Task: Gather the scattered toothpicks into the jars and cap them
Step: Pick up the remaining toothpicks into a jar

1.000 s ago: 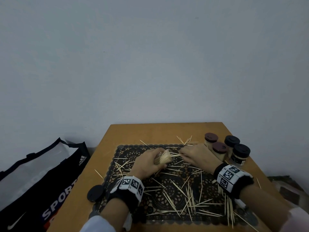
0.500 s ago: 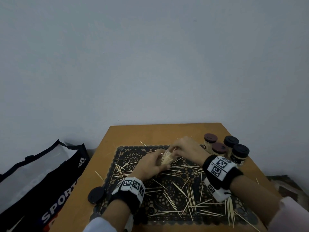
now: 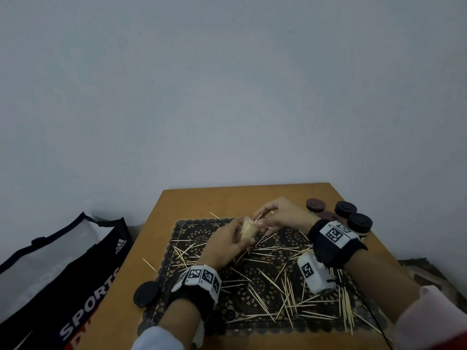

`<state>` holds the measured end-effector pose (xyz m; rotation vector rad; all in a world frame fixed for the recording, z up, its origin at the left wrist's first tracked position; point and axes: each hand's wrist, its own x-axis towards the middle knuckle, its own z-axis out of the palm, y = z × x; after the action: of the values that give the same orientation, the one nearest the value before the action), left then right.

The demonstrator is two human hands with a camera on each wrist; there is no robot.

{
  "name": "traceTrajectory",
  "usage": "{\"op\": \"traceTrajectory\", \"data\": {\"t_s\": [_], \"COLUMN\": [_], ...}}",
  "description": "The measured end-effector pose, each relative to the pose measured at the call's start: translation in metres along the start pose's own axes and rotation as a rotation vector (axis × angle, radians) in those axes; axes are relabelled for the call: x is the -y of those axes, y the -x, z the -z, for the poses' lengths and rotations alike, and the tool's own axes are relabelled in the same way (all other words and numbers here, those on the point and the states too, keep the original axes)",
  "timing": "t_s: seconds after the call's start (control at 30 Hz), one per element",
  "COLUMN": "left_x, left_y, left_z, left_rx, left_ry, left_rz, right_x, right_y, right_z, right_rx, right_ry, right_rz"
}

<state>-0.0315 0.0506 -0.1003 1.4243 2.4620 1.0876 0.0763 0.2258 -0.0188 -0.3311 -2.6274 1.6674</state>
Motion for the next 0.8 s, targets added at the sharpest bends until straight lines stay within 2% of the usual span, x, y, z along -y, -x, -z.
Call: {"op": "traceTrajectory", "data": {"t_s": [0.13, 0.37, 0.5, 0.67, 0.8], "left_x": [0.003, 0.0, -0.002, -0.002, -0.003], "left_y": [0.0, -0.001, 0.0, 0.0, 0.001], "left_z": [-0.001, -0.001, -0.001, -0.001, 0.001], "left_rx": [-0.008, 0.042, 0.066, 0.027, -0.05], "left_ry": [0.006, 0.039, 0.062, 0.047, 0.01], "left_rz": [0.01, -0.017, -0.043, -0.037, 0.011], "right_x": [0.0, 0.008, 0.011, 0.006, 0.002], "right_y": [-0.002, -0.006, -0.01, -0.013, -0.009], "right_z": [0.008, 0.01, 0.0, -0.013, -0.018], "right_rx": [0.019, -0.189, -0.234, -0.285, -0.226], "right_ry": [0.171, 0.313, 0.418, 0.604, 0.571], "right_rz": [0.011, 0.145, 0.184, 0.269, 0.268]}}
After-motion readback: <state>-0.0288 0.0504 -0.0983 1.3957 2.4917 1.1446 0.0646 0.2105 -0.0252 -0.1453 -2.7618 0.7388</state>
